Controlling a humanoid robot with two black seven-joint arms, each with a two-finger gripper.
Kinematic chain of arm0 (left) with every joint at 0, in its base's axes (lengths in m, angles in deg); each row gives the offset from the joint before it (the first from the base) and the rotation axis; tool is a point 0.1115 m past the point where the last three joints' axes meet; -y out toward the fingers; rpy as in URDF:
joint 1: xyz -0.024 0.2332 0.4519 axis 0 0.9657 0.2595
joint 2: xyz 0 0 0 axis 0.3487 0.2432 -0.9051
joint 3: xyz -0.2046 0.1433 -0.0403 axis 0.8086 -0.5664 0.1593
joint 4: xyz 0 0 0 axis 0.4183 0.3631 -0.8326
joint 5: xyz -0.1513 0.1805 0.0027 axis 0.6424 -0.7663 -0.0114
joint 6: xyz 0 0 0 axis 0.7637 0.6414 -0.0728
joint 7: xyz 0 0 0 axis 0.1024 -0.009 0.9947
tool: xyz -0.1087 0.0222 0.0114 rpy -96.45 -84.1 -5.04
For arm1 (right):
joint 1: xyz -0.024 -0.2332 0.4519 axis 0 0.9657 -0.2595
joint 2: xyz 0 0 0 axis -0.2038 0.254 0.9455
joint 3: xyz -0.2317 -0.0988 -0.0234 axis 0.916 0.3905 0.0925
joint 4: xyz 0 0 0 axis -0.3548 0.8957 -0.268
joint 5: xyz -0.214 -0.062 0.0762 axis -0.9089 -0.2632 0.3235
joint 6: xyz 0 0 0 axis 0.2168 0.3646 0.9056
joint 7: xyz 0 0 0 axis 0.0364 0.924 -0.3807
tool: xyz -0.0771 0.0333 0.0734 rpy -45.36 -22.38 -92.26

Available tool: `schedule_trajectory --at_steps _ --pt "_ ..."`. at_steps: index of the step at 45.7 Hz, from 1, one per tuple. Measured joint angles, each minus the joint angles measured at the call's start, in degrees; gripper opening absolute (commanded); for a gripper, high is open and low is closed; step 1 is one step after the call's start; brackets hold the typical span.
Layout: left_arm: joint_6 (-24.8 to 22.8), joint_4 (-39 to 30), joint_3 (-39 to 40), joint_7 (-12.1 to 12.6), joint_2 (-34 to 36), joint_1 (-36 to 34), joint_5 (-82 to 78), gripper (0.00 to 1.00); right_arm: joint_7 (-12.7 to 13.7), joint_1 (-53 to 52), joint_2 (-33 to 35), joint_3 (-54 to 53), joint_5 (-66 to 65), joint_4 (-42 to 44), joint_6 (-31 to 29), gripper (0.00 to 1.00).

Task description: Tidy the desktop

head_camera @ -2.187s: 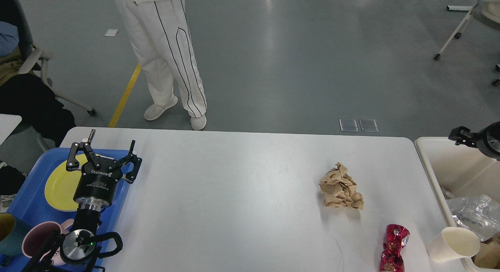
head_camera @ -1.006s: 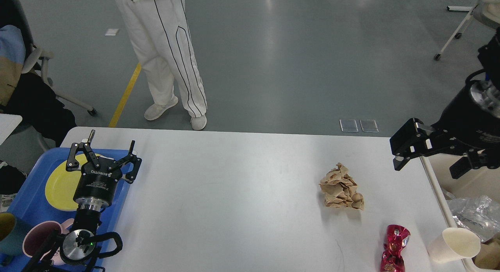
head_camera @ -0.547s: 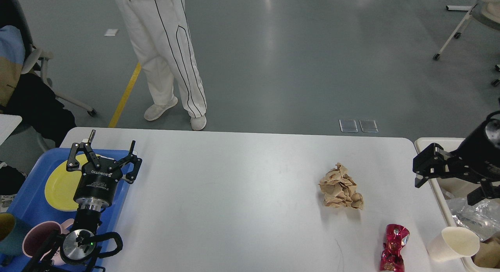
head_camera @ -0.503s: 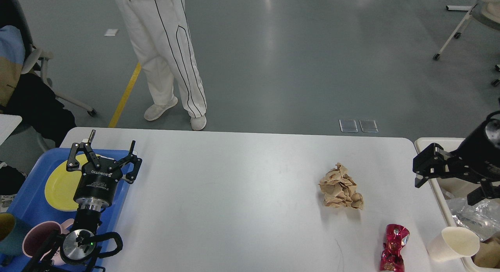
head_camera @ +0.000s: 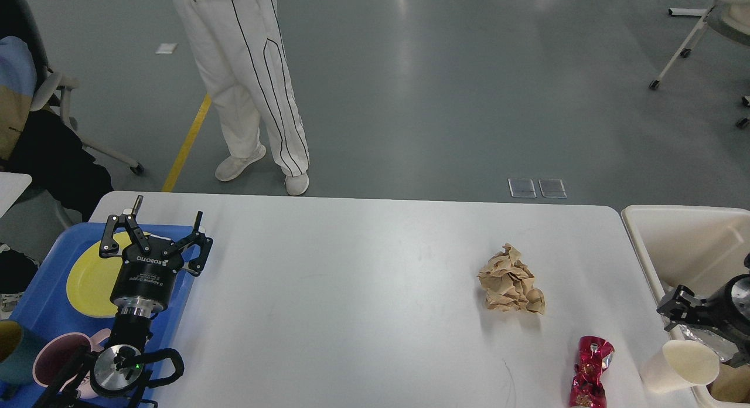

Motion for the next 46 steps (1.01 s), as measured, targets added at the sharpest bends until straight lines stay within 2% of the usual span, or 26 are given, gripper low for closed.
schedule_trajectory --at_steps 11,31,37,46 --pt "0.0 0.0 0.0 0.0 0.0 -0.01 0.02 0.96 0.01 4.24 -0.42 -2.46 5.4 3.84 2.31 0.94" --pt "0.0 0.0 0.0 -0.05 0.0 0.02 0.0 0.96 0.01 13.81 -3.78 -7.39 7.38 10.11 4.45 0.94" --pt "0.0 -0.01 0.0 -0.04 0.0 0.02 -0.01 0.96 0.03 14.37 -3.94 -8.03 7.43 10.79 4.52 0.88" --pt "0.0 -0.01 0.0 -0.03 0.0 -0.01 -0.01 0.96 0.06 17.23 -5.33 -8.98 9.45 13.96 4.72 0.85"
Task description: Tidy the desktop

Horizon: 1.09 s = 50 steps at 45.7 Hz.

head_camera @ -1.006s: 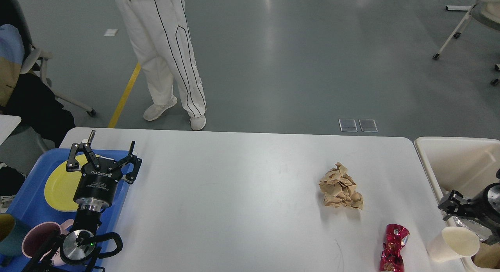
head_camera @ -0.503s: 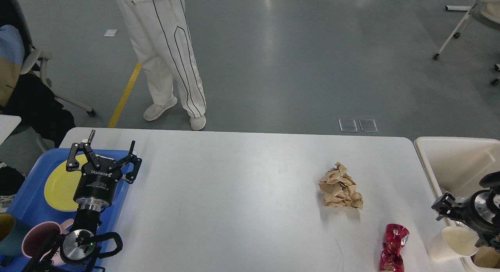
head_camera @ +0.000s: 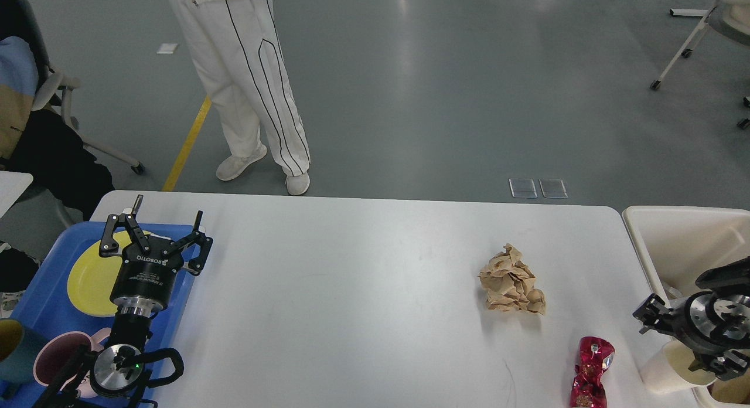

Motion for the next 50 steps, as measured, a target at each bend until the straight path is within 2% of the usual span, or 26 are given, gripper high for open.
schedule_trajectory --at_steps 3,10,15,32,50 --pt "0.0 0.0 0.0 0.01 0.0 -0.03 0.0 0.96 -0.02 1.45 -0.49 -0.64 0.83 1.45 0.05 0.72" --pt "0.0 0.0 0.0 0.02 0.0 -0.04 0.0 0.96 -0.05 3.09 -1.29 -1.63 1.28 2.88 -0.08 0.18" --pt "0.0 0.0 0.0 0.03 0.0 -0.03 0.0 0.96 -0.05 3.52 -1.36 -1.81 1.31 2.94 -0.17 0.0" --pt "0.0 0.0 0.0 0.03 0.0 0.0 0.0 0.96 -0.04 5.08 -1.94 -2.21 1.33 2.54 4.34 0.0" --pt "0.0 0.0 0.0 0.02 0.0 -0.02 0.0 0.96 0.24 2.74 -1.9 -1.9 1.5 1.39 3.0 0.0"
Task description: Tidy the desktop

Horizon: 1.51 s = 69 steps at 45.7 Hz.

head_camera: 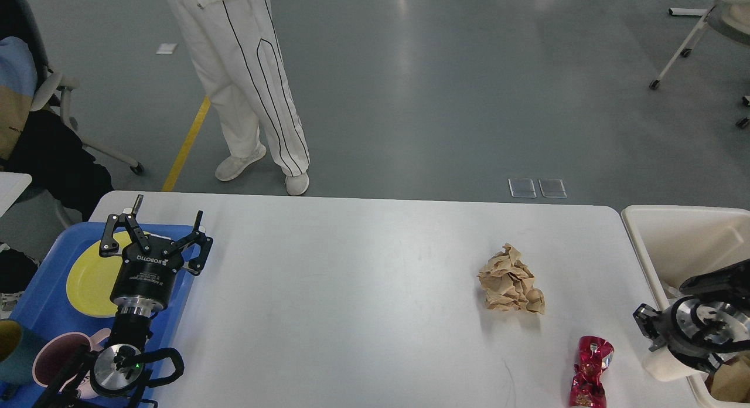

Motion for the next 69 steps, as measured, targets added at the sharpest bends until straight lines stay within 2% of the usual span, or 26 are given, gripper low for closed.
schedule_trajectory --at_steps 3,4,9,23,36,39,50,62,69 --pt "0.0 0.0 0.0 0.0 0.0 -0.01 0.0 0.96 0.53 -2.38 1.06 0.4 0.08 -0.22 -2.27 0.0" --pt "0.0 0.0 0.0 -0.01 0.0 -0.01 0.0 0.96 1.43 -4.59 1.76 0.9 0.02 -0.38 -5.13 0.0" --pt "0.0 -0.01 0.0 -0.04 0.0 -0.03 -0.03 0.96 2.68 -11.12 2.05 3.99 -0.3 -1.28 -11.88 0.0" --pt "0.0 -0.01 0.01 -0.03 0.0 -0.02 -0.02 0.96 3.12 -41.31 -1.63 16.27 -0.35 -13.6 -30.45 0.0" --pt "0.0 0.0 0.0 0.02 0.0 0.02 0.02 0.96 3.1 -70.34 -7.26 23.5 1.38 -30.69 -35.19 0.0" --pt "0.0 0.0 0.0 0.02 0.0 0.02 0.02 0.96 3.13 -73.88 -7.92 23.71 1.54 -32.91 -36.35 0.0" --pt "0.0 0.0 0.0 0.01 0.0 0.02 0.02 0.96 2.79 -76.9 -8.86 26.96 1.77 -34.08 -34.82 0.0" --pt "0.0 0.0 0.0 -0.02 0.0 0.02 0.02 0.96 2.35 -69.62 -7.9 34.07 3.44 -29.57 -20.28 0.0" --pt "0.0 0.0 0.0 -0.02 0.0 0.03 0.02 0.96 2.7 -60.02 -1.69 34.49 2.89 -20.56 -14.81 0.0"
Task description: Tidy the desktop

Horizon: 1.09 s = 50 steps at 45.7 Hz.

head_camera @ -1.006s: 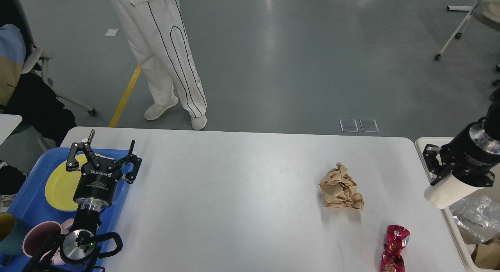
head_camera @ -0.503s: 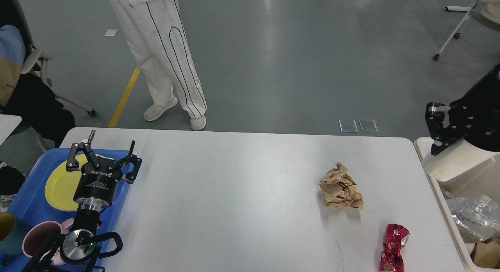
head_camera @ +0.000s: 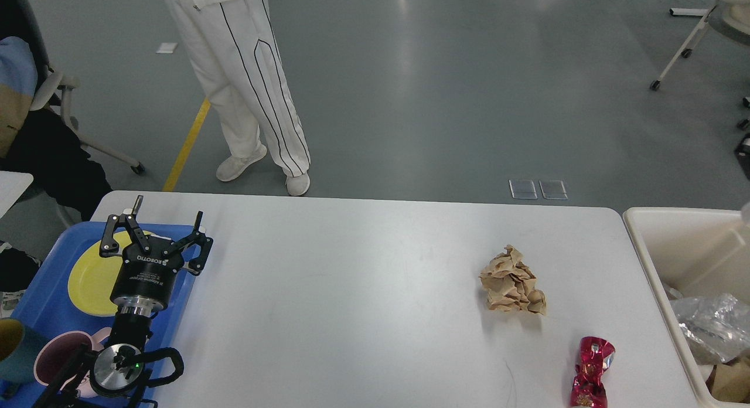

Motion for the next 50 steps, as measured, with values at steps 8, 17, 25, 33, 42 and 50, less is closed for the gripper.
schedule_trajectory --at_steps 8,17,25,33,42,50 --pt "0.0 0.0 0.0 0.0 0.0 0.02 -0.04 0.96 0.13 14.84 7.38 -5.35 -0.26 10.95 6.77 0.0" --pt "0.0 0.0 0.0 0.01 0.0 0.04 -0.03 0.96 0.15 34.41 12.03 -16.72 -0.26 23.08 12.75 0.0" --pt "0.0 0.01 0.0 0.05 0.0 0.04 -0.03 0.96 0.09 55.78 11.36 -28.98 -0.18 39.72 13.37 0.0" --pt "0.0 0.01 0.0 0.05 0.0 0.04 -0.04 0.96 -0.19 75.69 5.07 -40.18 -0.13 59.92 13.36 0.0" --pt "0.0 0.01 0.0 0.04 0.0 0.05 -0.03 0.96 -0.38 91.19 -3.86 -43.95 -0.08 76.67 14.82 0.0" --pt "0.0 0.01 0.0 -0.03 0.0 0.05 -0.01 0.96 -0.46 97.02 -7.98 -43.81 -0.08 79.98 21.32 0.0"
